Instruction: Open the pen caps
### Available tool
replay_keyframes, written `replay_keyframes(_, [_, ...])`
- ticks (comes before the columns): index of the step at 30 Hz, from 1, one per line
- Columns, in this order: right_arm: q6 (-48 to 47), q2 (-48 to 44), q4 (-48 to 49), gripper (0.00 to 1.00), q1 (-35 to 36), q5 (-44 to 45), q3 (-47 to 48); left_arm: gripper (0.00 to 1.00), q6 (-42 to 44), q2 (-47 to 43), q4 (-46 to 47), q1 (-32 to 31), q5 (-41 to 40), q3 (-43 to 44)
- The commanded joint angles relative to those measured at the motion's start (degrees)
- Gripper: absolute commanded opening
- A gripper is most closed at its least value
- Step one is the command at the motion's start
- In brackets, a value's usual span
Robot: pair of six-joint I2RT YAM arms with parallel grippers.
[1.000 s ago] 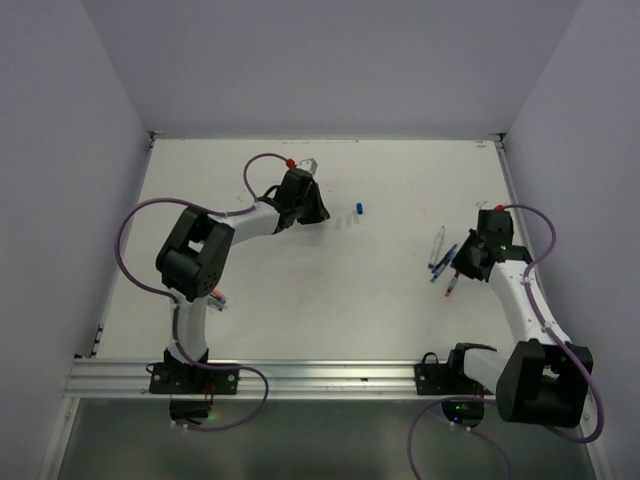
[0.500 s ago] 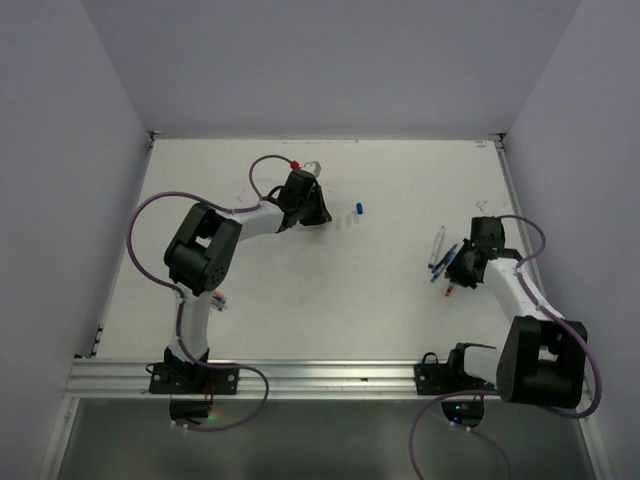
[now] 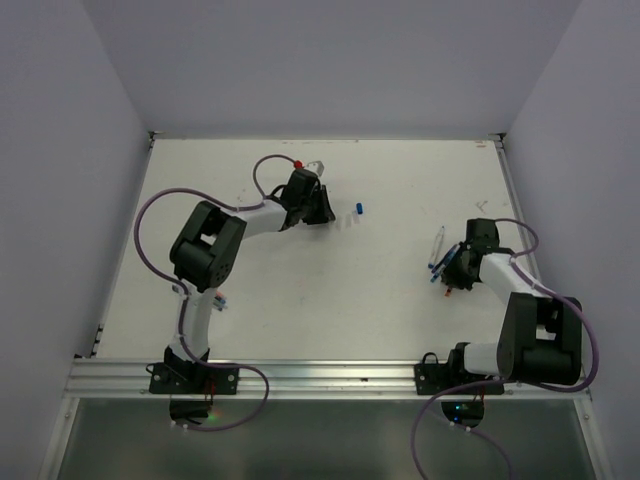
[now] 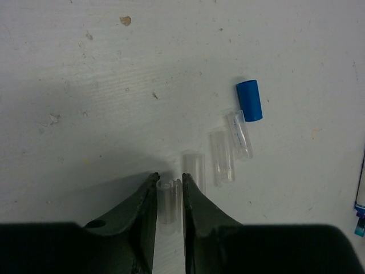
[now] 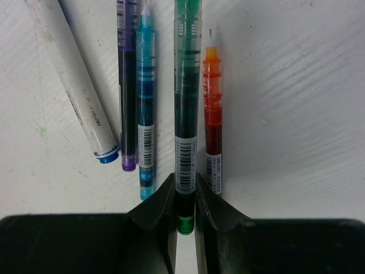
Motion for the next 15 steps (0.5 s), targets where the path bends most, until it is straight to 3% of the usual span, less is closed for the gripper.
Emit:
replay_keyframes(1, [0.0, 0.26, 2.45, 0.19, -0.31, -1.37, -0.3, 0.26, 0.9, 1.58, 0.28, -0.02, 1.13, 2.19])
replay_keyframes(5, [-0.43, -0.88, 2.54, 0.47, -0.22, -1.45, -0.48, 0.32, 0.81, 2.28, 0.19, -0.02, 1.48, 2.71])
replay_keyframes(15, [-1.23, -4.57, 0.87, 0.51, -0.31, -1.01, -0.22, 0.46, 0.28, 0.97, 1.77, -0.02, 1.22, 0.69])
